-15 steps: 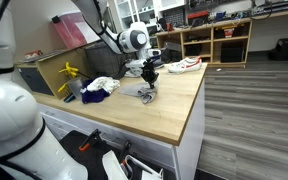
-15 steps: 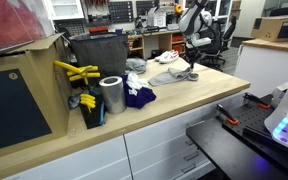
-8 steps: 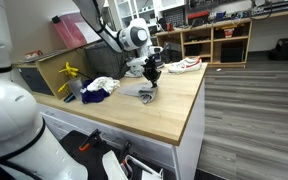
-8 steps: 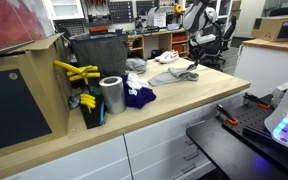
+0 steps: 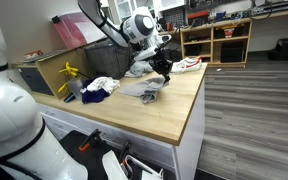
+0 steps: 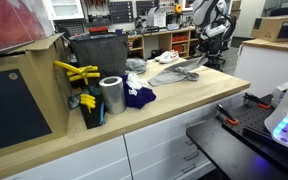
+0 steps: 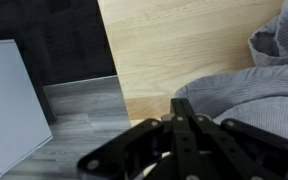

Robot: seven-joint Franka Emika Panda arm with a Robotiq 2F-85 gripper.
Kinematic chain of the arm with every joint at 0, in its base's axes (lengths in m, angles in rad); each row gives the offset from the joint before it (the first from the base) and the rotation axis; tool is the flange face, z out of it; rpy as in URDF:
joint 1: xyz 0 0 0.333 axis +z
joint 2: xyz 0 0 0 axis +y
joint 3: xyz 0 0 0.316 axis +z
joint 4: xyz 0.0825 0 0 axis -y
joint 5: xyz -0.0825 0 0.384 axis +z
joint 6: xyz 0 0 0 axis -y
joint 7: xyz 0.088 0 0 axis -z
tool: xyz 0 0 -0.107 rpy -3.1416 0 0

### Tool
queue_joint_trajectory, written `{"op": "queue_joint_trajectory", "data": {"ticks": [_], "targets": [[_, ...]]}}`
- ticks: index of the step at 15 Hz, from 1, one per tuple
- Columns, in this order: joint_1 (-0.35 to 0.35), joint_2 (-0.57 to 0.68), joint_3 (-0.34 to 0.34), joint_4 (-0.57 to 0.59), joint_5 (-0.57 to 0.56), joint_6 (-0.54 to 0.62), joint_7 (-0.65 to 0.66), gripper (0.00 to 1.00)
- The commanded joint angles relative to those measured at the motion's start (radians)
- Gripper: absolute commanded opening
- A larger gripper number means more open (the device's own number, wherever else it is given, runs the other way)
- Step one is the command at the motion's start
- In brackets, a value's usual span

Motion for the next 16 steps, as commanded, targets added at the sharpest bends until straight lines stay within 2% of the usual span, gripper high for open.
{"op": "queue_joint_trajectory", "data": {"ticks": [1,11,13,16], "targets": [[0.001,-0.054,0.005,-0.024,-0.071,0.000,0.011,0.00],[-0.035,-0.028,0.131,0.068,0.022,-0.020,-0.417,0.00],[-0.029,-0.020,0.130,0.091,-0.012,-0.030,-0.441,0.00],[-0.016,-0.003,0.106,0.116,-0.119,-0.029,-0.403,0.00]]}}
